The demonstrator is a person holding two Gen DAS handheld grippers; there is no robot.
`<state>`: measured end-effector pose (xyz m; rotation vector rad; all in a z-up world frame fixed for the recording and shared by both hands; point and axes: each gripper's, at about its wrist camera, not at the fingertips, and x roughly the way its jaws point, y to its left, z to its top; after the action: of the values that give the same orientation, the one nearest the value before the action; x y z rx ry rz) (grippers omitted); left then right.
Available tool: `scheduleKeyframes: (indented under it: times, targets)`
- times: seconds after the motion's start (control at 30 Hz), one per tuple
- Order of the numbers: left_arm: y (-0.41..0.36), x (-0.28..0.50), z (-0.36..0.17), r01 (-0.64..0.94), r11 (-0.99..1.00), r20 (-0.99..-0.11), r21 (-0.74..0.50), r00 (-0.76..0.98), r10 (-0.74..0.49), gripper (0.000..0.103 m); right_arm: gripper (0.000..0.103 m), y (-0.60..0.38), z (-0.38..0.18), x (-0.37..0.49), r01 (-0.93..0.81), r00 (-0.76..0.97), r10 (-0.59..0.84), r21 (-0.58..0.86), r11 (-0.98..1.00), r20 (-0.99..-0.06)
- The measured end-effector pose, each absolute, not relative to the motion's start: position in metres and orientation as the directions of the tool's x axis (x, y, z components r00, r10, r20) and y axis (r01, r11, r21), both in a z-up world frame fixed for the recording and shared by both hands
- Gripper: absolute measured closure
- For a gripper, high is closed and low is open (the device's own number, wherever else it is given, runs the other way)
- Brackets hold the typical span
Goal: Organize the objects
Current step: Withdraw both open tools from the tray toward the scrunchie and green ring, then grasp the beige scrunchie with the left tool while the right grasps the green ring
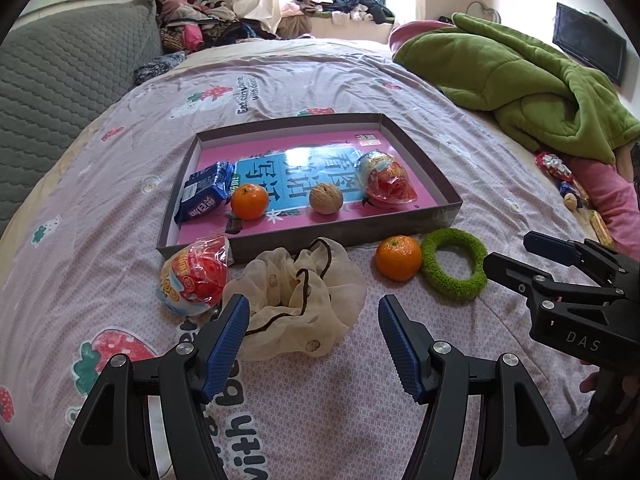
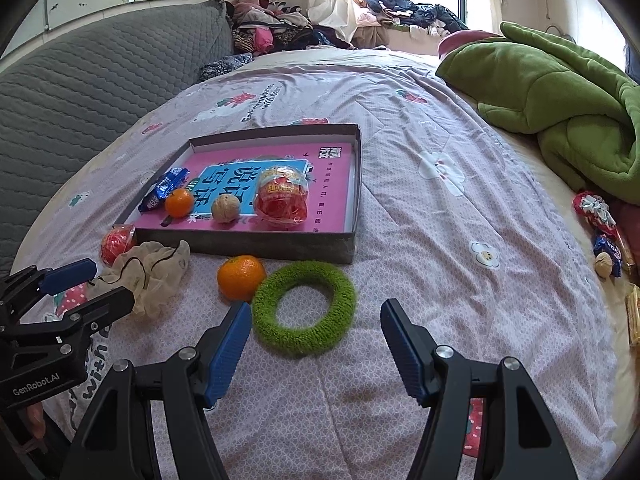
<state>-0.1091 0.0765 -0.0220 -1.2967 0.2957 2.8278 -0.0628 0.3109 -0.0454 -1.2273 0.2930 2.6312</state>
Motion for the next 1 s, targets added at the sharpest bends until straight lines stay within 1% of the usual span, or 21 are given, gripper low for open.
scheduleKeyframes:
  times: [1.0]
  targets:
    - [0.074, -0.133, -0.053, -0.073, -0.985, -0.791, 0.156, -0.606, -0.080, 0.034, 0.036, 0.323, -0.066, -0.070, -0.335, -0.583, 0.160, 0.056, -0.941, -0.796]
